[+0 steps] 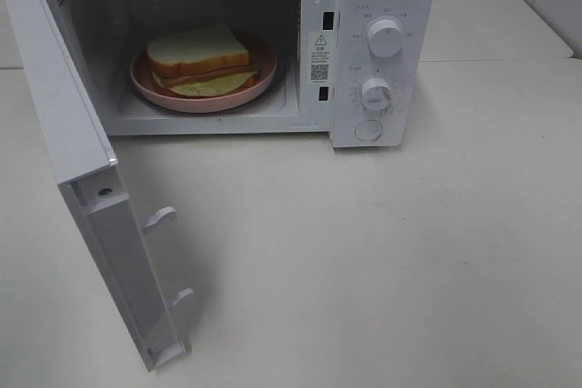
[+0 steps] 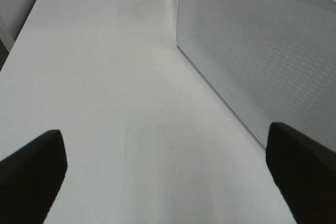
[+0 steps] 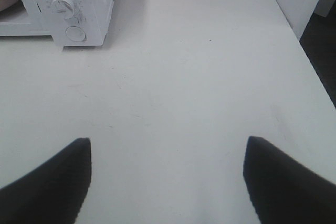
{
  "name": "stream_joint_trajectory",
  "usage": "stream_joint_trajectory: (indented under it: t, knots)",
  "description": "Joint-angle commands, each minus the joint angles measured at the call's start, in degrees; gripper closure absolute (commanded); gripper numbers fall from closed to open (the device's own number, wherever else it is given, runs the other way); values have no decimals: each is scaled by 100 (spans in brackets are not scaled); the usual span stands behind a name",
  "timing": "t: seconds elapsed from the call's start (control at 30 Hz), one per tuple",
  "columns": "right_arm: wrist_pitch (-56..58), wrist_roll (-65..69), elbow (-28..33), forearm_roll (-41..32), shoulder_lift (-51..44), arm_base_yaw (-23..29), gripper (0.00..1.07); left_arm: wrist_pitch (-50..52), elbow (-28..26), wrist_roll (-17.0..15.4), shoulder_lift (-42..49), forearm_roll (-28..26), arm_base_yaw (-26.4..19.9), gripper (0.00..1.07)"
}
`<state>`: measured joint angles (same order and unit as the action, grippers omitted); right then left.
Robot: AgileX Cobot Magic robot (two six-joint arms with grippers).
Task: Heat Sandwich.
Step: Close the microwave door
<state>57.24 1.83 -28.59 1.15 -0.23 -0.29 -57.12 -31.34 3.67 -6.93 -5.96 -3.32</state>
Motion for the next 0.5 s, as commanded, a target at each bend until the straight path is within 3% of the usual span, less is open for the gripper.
stream_joint_trajectory:
  t: [0.03,0.13,0.2,0.27,0.33,0.37,0.4,0.47,0.5]
  knots:
    - [-23,-46,6,-17,-155,-40,31,327,-52,-17,-401,-52,-6,9]
    - [-23,-46,6,-17,-155,-40,31,516,-52,-17,-779,-52,-6,14]
    - [-23,-46,6,-17,-155,-40,31,865,-46,-17,-997,-52,-6,27]
    - [-23,-46,6,-17,-155,-40,31,1008,-46,-17,-1043,-40,-6,32]
    - [-23,-46,6,-17,-155,-40,31,1266,-46,-17,-1152,-11,-6,46]
    - [-23,-46,6,-17,-155,-40,31,1473,-34,-17,-1278,-6,-6,61]
    - [-23,-46,6,-17,-155,-40,31,1473,-34,-17,-1278,-6,-6,61]
    - [-23,-46,6,-17,-155,-40,31,1696,34,-17,-1421,-34,-6,78]
    - [-23,-46,6,-17,-155,-40,31,1960,126,-17,-1570,-40,-6,91]
